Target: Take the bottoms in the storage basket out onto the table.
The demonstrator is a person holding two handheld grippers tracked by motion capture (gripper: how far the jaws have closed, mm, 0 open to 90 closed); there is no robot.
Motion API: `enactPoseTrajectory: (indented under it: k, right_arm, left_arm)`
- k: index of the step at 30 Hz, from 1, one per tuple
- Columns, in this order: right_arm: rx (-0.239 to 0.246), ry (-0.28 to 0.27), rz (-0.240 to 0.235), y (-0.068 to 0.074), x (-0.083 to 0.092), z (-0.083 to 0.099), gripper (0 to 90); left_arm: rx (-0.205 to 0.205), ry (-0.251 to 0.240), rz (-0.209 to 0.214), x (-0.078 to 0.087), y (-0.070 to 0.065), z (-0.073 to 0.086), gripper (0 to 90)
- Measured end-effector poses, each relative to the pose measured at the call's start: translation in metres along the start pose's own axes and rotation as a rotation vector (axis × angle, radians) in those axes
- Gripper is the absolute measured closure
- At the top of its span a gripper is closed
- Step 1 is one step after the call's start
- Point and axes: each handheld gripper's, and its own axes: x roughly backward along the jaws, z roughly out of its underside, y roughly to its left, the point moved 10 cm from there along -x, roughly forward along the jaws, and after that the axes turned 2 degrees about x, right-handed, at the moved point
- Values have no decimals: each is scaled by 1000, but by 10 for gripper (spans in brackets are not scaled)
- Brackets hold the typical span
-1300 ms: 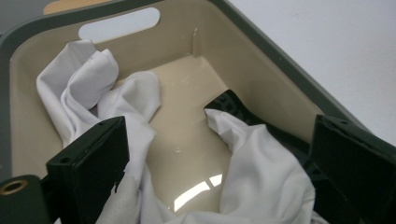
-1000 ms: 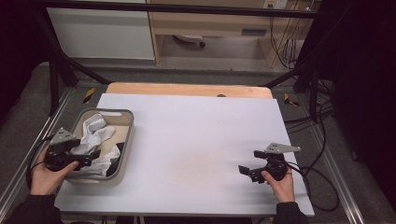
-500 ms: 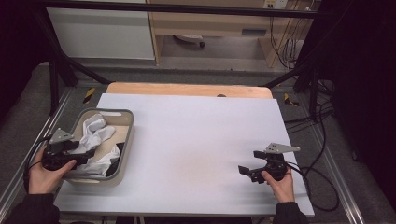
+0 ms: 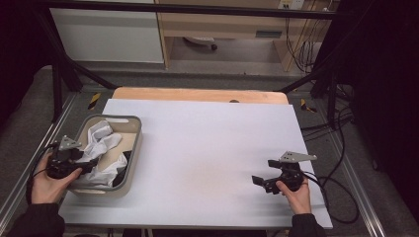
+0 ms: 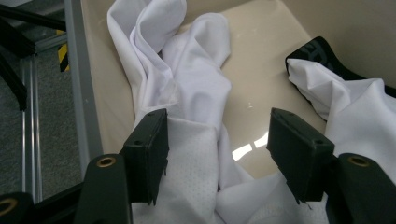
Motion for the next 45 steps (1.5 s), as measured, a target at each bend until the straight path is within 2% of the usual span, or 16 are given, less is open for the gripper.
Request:
enactPoseTrajectory:
  k: [5,9,11,12,14,17,19,22,26,27,28,30,34,38,43,45]
  right_arm:
    - [1,-1,2,0,0,0,7]
    - [1,0,1,0,0,0,7]
    - [1,0,1,0,0,0,7]
    - [1,0,2,-1,0,0,7]
    - [1,-1,1,0,0,0,7]
    - [-2,0,1,0,1,0,7]
    - [-2,0,1,0,1,0,7]
    - [0,2,1,0,0,0,7]
    - [2,1,1,-1,1,0,7]
    - [2,1,1,0,1,0,7]
    - [2,1,2,-1,0,0,7]
    - [3,2,2,-1,0,0,7]
    - [-1,0,0,0,1,0,7]
    - [-3,-1,1,0,1,0,7]
    - [-1,0,1,0,1,0,7]
    - [-1,0,1,0,1,0,7]
  left_arm:
    - [-22,11,-14,-1,-1,0,365]
    - [-9,24,-23,-2,1,1,368]
    - [-14,32,-34,-2,1,2,395]
    - [-37,39,-71,-3,3,2,415]
    - [-39,50,-80,-4,3,2,441]
    - [-44,51,-88,-4,4,2,480]
    - [-41,63,-77,-5,3,3,497]
    - [-47,103,-93,-8,4,6,508]
    - [-46,130,-96,-10,5,8,528]
    - [-54,137,-107,-11,6,8,556]
    - [-56,153,-127,-12,8,9,624]
    - [-58,157,-136,-12,9,9,673]
    - [-39,166,-124,-12,9,10,807]
    - [-22,164,-114,-11,10,11,864]
    - [-45,145,-120,-10,10,9,876]
    - [-37,83,-72,-6,4,2,878]
